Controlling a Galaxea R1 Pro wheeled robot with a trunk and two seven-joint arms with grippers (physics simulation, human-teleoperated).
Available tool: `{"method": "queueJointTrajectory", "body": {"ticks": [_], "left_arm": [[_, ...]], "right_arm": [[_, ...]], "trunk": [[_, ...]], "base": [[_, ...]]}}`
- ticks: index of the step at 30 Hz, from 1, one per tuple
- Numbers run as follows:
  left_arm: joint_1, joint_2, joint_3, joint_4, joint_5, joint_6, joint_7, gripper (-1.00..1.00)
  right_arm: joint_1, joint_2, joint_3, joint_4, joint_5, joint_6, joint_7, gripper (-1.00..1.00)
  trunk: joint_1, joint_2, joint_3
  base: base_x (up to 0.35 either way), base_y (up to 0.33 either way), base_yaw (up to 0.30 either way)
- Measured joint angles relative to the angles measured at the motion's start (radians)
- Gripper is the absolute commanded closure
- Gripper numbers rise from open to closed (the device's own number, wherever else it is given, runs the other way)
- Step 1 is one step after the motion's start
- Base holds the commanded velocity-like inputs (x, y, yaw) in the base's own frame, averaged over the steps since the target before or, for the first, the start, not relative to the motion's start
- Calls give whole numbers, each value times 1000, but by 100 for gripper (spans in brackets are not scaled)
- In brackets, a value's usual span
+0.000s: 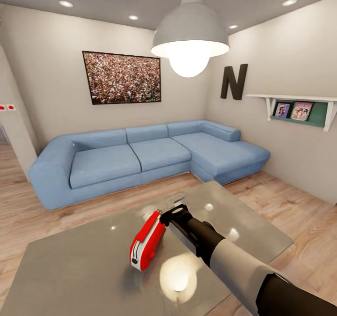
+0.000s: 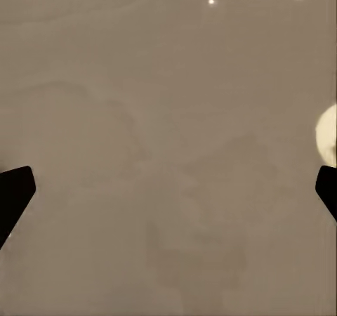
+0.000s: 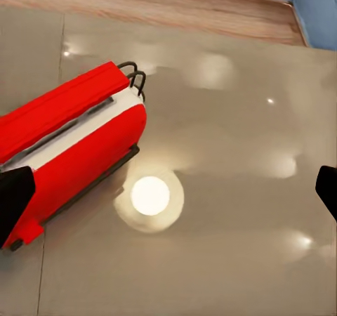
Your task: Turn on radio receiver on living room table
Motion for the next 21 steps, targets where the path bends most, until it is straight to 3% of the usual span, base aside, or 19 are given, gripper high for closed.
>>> {"method": "queueJointTrajectory", "body": {"ticks": [10, 21], "left_arm": [[0, 0, 0, 0, 0, -1, 0, -100], [0, 0, 0, 0, 0, -1, 0, -100]], "right_arm": [[0, 0, 1, 0, 0, -1, 1, -100], [0, 0, 2, 0, 0, -1, 2, -100]], "trunk": [[0, 0, 0], [0, 0, 0]], "base": [[-1, 13, 0], [-63, 103, 0]]}}
